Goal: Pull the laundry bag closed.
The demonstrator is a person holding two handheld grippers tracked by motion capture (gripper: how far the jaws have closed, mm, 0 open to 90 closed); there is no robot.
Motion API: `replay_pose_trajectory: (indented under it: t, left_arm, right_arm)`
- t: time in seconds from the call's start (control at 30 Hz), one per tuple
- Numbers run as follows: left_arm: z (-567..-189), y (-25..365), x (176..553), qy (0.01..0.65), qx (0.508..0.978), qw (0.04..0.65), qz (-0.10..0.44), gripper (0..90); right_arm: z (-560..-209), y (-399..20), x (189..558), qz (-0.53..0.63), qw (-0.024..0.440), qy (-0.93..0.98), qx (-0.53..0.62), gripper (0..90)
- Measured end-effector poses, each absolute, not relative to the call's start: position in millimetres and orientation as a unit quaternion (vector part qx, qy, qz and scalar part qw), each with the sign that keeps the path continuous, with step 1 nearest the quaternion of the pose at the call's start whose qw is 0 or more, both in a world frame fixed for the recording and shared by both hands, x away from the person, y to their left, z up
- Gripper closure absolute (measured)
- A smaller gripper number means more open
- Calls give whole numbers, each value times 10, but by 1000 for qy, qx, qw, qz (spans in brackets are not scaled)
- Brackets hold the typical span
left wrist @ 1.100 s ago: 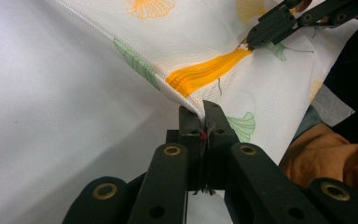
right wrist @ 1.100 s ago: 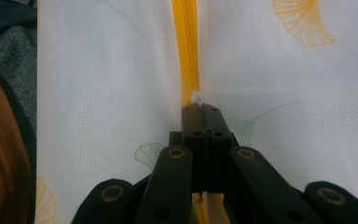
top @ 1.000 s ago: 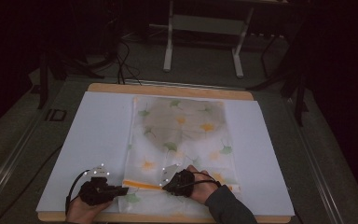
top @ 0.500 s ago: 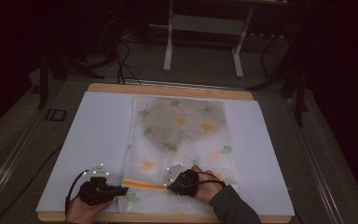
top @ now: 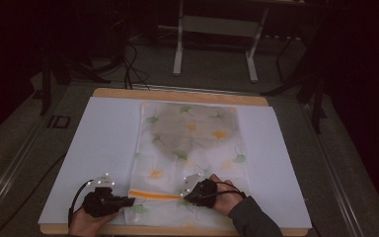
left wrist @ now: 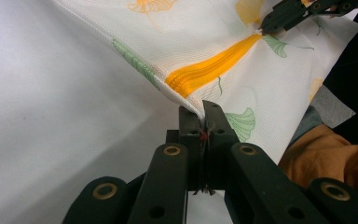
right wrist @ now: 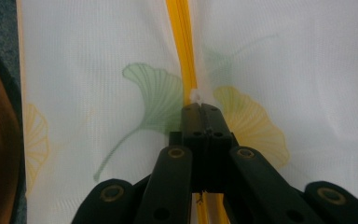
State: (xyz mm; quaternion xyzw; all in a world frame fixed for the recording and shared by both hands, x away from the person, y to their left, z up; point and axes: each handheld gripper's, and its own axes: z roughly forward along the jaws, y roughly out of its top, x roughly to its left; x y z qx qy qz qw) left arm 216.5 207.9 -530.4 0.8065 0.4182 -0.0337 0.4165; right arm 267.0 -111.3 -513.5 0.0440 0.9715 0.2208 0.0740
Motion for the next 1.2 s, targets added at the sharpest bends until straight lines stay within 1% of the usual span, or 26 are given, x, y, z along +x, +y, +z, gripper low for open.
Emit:
replay_pose_trajectory:
  t: [0.4, 1.2]
  left_arm:
    - [-5303, 2081, 2165, 418, 807, 416, -34, 883]
    - [-5301, 2096, 2165, 419, 806, 416, -33, 883]
  right_arm:
    - [-5143, -1199, 2669, 218, 78, 971, 50, 900]
    - [-5130, -1527, 2679, 205, 90, 972, 76, 900]
